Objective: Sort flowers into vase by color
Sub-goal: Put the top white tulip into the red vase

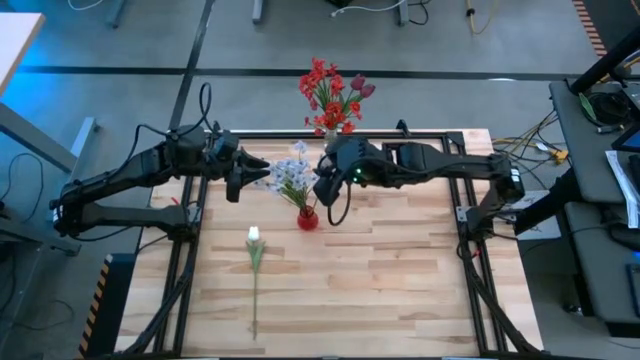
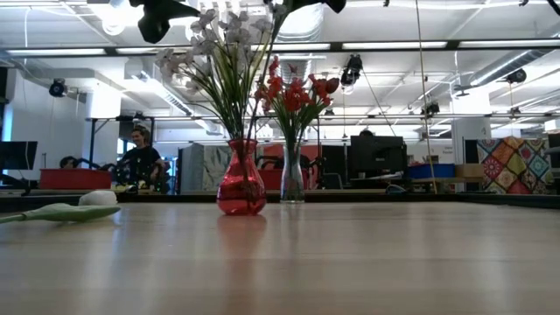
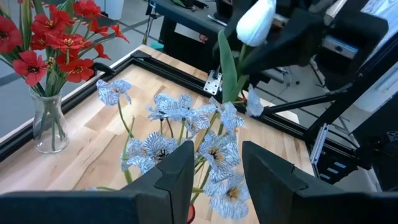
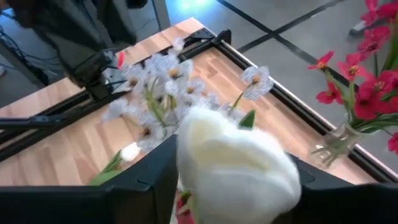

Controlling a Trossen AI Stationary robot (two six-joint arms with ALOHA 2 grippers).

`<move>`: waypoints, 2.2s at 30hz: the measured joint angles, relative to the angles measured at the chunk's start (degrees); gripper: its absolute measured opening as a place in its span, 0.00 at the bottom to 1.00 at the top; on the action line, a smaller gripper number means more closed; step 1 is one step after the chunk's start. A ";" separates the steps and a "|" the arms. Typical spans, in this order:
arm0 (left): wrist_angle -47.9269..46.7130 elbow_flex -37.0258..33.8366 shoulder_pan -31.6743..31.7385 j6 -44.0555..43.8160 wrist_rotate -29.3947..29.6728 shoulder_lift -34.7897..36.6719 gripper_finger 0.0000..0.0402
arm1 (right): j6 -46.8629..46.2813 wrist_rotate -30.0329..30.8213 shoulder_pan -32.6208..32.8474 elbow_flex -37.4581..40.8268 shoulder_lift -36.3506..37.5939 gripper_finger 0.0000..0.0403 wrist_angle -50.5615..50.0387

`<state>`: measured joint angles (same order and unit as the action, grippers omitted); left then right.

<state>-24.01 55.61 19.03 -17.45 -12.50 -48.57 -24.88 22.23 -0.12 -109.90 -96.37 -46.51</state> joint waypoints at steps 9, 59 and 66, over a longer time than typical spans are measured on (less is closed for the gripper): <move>-0.07 0.00 -0.11 0.00 0.05 0.44 0.30 | 1.72 -2.71 -0.47 -1.83 -2.03 0.06 -1.06; -10.04 0.00 -8.32 -1.07 4.44 10.79 0.17 | 7.94 -7.19 -1.55 -1.31 -3.09 0.03 6.49; -10.34 -1.51 -21.66 -4.04 7.88 10.39 0.08 | 7.47 -7.71 -1.53 0.52 -3.09 0.03 8.51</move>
<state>-34.35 54.10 -2.63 -21.50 -4.62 -38.18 -17.41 14.53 -1.65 -109.38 -99.46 -38.00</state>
